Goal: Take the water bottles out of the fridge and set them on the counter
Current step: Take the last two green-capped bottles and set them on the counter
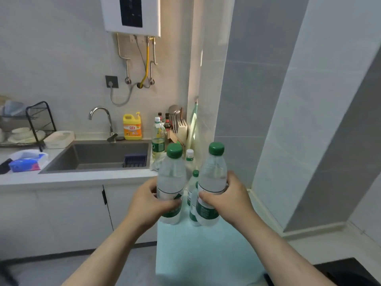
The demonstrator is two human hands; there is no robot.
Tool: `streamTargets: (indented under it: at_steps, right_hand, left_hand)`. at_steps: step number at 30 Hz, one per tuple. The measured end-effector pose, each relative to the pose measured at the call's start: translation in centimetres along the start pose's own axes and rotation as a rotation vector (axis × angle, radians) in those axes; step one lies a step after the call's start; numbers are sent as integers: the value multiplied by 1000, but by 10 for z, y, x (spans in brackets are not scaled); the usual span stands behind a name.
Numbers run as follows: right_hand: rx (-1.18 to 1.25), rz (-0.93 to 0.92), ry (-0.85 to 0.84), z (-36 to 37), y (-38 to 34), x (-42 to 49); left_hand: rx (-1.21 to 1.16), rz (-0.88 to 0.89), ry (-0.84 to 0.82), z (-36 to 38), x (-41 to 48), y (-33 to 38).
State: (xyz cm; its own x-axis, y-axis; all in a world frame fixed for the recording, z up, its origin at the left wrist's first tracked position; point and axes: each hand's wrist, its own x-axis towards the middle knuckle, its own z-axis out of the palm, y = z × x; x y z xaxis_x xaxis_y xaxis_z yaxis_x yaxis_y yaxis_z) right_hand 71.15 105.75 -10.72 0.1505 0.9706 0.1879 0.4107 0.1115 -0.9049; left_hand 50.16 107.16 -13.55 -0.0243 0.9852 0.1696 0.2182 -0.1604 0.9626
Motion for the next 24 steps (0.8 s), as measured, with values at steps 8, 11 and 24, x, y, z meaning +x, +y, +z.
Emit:
streamTargets:
  at_steps: [8,11,24]
  right_hand:
    - [-85,182,-69,61,119,54]
    - [-64,244,-60,76,154,62]
    - [-74,304,-82,105,219,78]
  left_hand:
    - [58,-225,-28,38,54,-132]
    - [84,-260,-25,46,66,-168]
    - [95,-313,25,74,86,-235]
